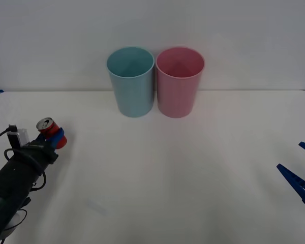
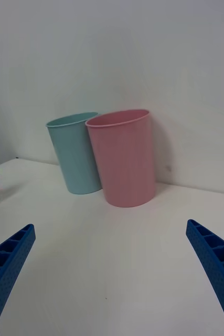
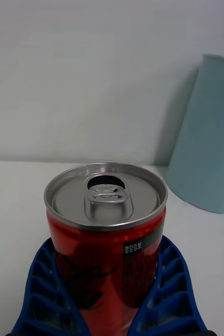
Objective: Grasp the object on the table and drop it into the matching bin: aluminum can to the light blue bin, PET bottle to the pink bin.
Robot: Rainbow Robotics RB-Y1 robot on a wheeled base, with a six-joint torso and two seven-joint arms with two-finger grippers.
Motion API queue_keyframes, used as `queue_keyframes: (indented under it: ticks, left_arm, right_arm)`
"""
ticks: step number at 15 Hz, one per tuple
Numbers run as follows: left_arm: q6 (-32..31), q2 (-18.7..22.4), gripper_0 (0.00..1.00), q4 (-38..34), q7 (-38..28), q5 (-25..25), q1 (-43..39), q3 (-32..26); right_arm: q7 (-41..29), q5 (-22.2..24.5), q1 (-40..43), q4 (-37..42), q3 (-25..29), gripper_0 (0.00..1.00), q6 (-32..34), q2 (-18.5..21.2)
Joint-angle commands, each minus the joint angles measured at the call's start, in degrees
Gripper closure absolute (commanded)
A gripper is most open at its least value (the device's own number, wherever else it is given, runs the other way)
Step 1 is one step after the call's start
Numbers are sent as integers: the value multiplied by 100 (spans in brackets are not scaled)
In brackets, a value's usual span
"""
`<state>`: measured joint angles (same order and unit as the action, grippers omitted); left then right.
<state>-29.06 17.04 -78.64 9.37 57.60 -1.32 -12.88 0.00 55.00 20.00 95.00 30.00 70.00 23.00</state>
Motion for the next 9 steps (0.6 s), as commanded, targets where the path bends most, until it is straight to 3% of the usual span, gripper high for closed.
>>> queue_keyframes:
  ticks: [1,9]
  left_arm:
    - [-3,1,100,-627,-164,-12,-272,-48]
    - [-56,405,100,-2129,-1834,296,-510,-74]
  right_arm:
    - [0,0,0,0,0,0,0,0]
    - [0,0,0,0,0,0,0,0]
